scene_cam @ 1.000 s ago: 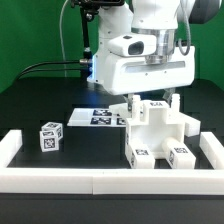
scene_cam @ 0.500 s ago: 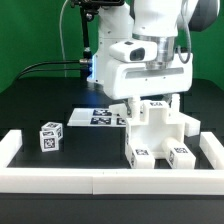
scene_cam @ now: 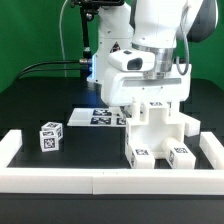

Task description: Assemble chair

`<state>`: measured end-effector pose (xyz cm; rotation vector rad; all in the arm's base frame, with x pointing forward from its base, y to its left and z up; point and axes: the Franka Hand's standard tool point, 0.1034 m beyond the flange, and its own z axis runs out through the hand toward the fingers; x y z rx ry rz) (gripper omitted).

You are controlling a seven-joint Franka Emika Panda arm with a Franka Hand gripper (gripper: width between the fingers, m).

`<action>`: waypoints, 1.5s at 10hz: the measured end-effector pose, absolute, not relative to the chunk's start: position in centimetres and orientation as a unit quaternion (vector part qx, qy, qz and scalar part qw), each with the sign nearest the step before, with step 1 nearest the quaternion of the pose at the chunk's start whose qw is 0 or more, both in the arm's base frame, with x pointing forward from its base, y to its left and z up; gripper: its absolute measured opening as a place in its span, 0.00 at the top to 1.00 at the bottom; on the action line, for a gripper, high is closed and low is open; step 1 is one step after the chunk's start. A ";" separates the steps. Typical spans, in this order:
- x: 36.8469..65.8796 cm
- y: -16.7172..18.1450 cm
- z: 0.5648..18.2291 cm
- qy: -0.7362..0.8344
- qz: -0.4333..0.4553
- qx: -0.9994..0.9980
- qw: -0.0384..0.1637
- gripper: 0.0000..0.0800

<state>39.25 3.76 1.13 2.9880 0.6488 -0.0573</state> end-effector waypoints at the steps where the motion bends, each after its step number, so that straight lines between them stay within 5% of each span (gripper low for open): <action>1: 39.3 3.2 1.1 0.201 -0.019 0.979 0.041 0.19; 3: 39.2 3.2 1.1 0.195 -0.019 0.980 0.041 0.20; 5: 39.2 3.2 1.1 0.194 -0.019 0.980 0.041 0.64; 9: 39.1 3.2 1.2 0.188 -0.025 0.981 0.037 0.64; 11: 39.4 3.9 5.2 0.130 -0.062 0.989 -0.017 0.64; 14: 40.6 5.4 11.6 0.103 -0.081 0.990 -0.051 0.64; 15: 41.0 5.8 13.2 0.100 -0.072 0.991 -0.048 0.64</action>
Offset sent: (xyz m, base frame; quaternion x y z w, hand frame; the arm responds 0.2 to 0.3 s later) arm 0.0000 0.0000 0.0000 0.0000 0.0000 0.0000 1.0000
